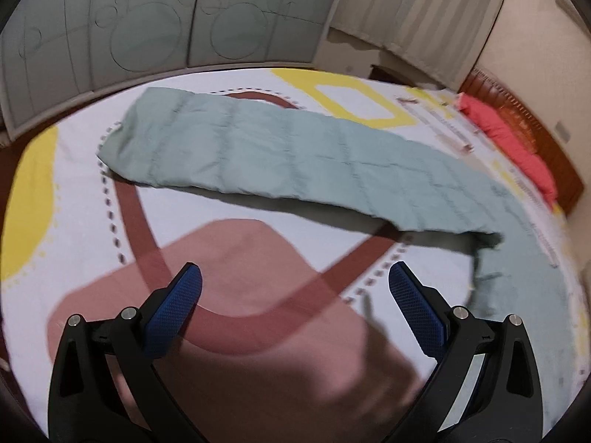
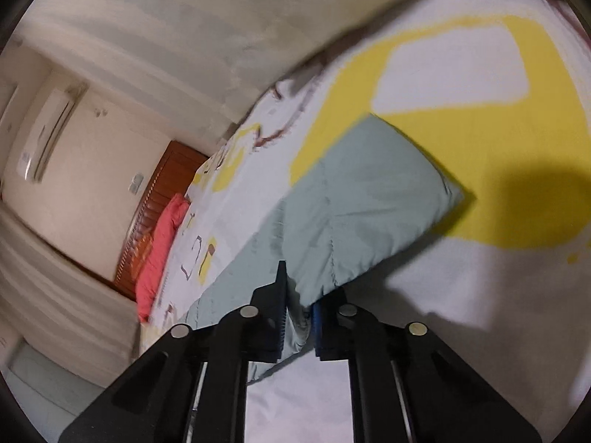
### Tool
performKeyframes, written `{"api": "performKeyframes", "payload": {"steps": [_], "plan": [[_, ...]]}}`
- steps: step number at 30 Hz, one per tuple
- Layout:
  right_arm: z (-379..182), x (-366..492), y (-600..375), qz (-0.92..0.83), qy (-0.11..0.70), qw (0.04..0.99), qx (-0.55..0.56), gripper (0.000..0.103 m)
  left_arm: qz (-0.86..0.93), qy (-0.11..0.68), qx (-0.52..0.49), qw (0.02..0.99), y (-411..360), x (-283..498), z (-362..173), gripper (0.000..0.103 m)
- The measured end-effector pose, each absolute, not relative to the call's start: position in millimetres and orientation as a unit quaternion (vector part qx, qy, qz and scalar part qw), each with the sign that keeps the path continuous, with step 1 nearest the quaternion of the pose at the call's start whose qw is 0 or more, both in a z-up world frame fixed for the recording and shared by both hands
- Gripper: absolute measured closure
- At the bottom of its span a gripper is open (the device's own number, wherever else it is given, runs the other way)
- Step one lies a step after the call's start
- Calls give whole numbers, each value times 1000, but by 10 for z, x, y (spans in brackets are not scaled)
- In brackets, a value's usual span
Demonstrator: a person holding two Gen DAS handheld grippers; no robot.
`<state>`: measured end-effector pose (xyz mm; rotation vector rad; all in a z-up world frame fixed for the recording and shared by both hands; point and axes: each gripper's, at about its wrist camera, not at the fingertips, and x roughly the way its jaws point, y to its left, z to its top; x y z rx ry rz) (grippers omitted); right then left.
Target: Fold large clothes
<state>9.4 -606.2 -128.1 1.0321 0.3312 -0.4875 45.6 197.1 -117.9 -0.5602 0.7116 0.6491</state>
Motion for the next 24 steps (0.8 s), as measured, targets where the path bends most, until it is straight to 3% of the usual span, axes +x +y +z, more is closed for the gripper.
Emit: {"api": "performKeyframes", "payload": {"steps": [13, 24], "plan": [[-339, 1301, -4637, -86, 219, 930, 282, 93, 346, 373, -225, 831, 2088, 585, -1295, 2], [-580, 2168, -2871, 63, 323, 930, 165, 93, 354, 378, -210, 829, 2075, 639, -1370, 2]]}}
